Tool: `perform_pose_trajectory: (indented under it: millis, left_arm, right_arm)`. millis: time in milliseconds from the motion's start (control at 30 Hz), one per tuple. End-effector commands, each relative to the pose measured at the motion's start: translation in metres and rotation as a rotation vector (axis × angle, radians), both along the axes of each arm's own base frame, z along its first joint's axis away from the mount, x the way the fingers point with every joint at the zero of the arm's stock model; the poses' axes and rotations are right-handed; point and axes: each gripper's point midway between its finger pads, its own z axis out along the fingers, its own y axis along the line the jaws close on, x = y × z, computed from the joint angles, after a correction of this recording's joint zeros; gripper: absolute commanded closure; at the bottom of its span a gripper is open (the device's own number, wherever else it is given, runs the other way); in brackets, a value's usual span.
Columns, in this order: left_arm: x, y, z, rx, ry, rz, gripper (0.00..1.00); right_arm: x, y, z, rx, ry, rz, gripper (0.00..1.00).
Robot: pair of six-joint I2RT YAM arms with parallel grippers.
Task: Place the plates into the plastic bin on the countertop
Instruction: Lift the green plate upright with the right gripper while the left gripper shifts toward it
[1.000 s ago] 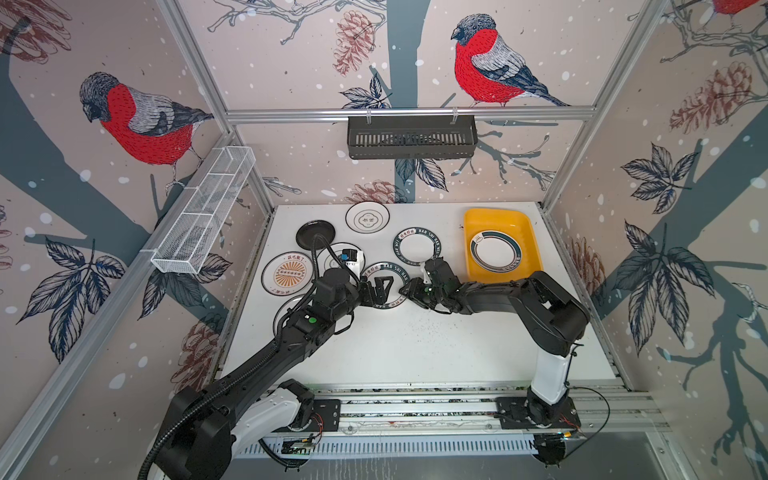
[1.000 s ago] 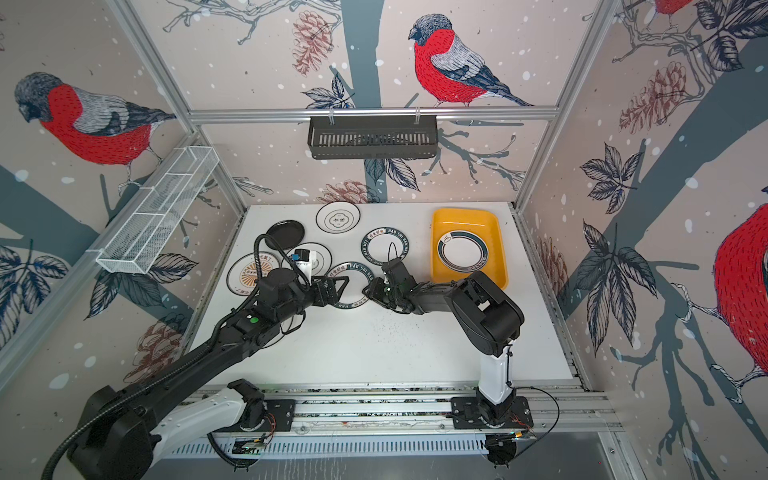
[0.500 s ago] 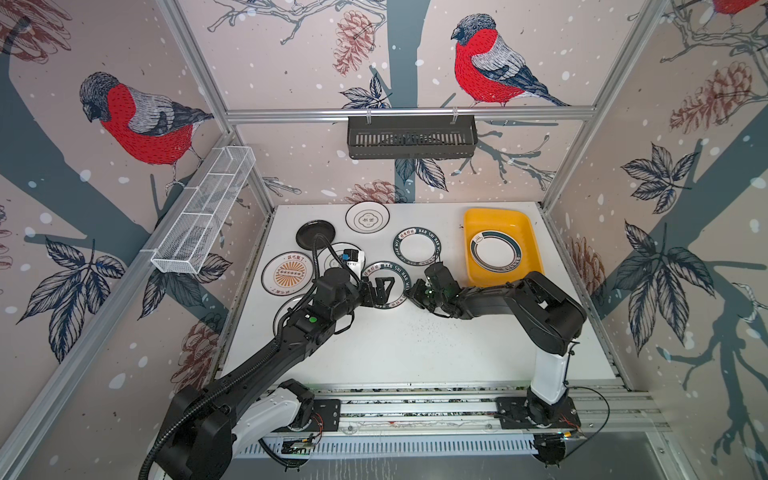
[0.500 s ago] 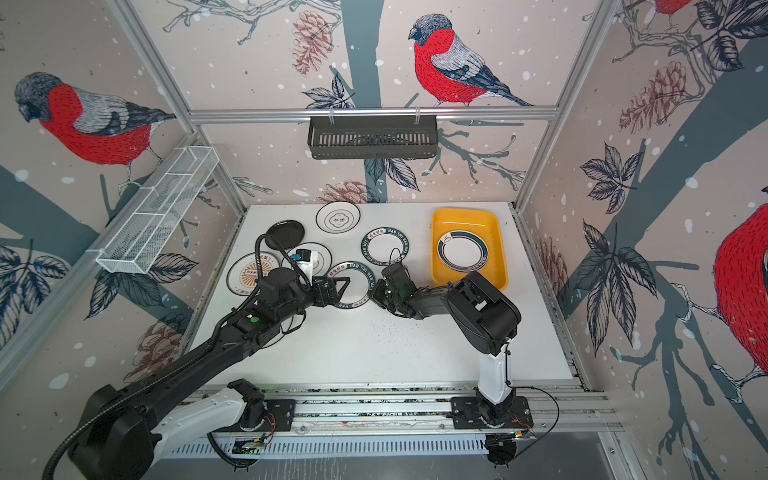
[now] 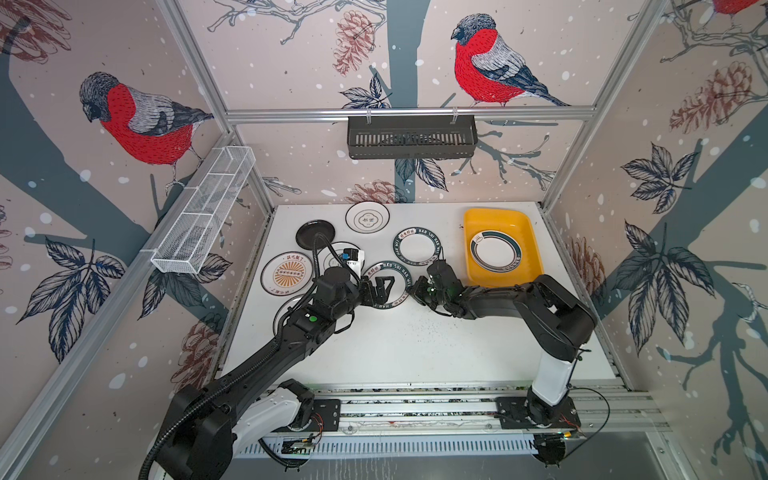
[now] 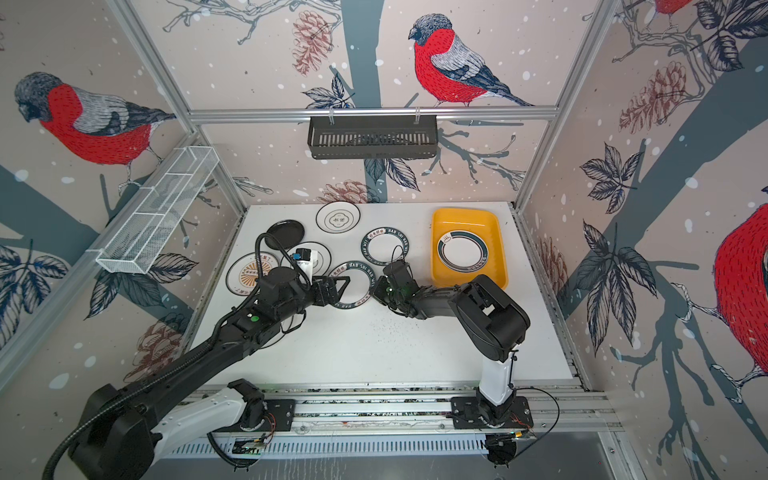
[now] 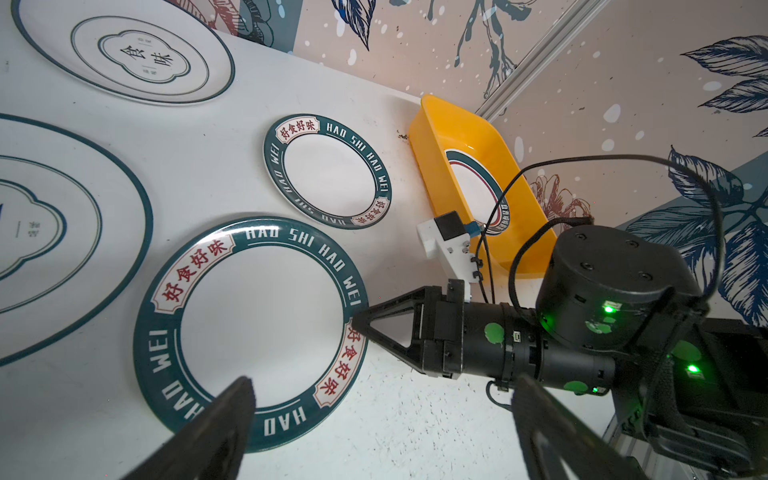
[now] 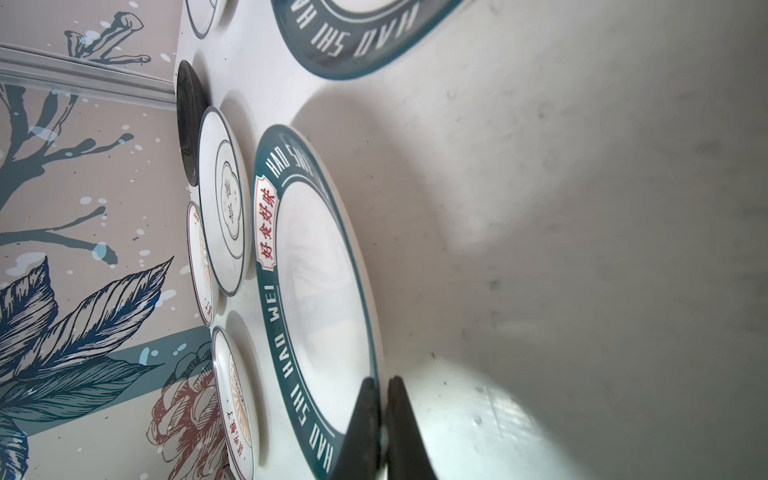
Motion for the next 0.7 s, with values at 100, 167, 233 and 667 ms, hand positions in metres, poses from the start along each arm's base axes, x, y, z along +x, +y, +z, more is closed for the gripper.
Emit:
perform_pose_trajectory:
  millis: [100, 167, 233, 667]
  left_arm:
    - [0.011, -0.004, -0.006, 0.030, 0.050, 0.009, 0.03]
    - [0.018, -0.002, -0.013, 0.060, 0.084, 0.042, 0.04]
    - [0.023, 0.000, -0.021, 0.104, 0.104, 0.066, 0.03]
    - [0.056, 0.009, -0.033, 0.311, 0.085, 0.181, 0.03]
  right_arm:
    - [-0.002, -0.018, 0.029, -0.066, -0.093, 0.004, 0.98]
    - [-0.004, -0.025, 0.037, -0.086, -0.114, 0.011, 0.98]
    - [-0.005, -0.031, 0.047, -0.092, -0.138, 0.018, 0.99]
    - [-0.009, -0.080, 0.078, -0.111, -0.226, 0.004, 0.99]
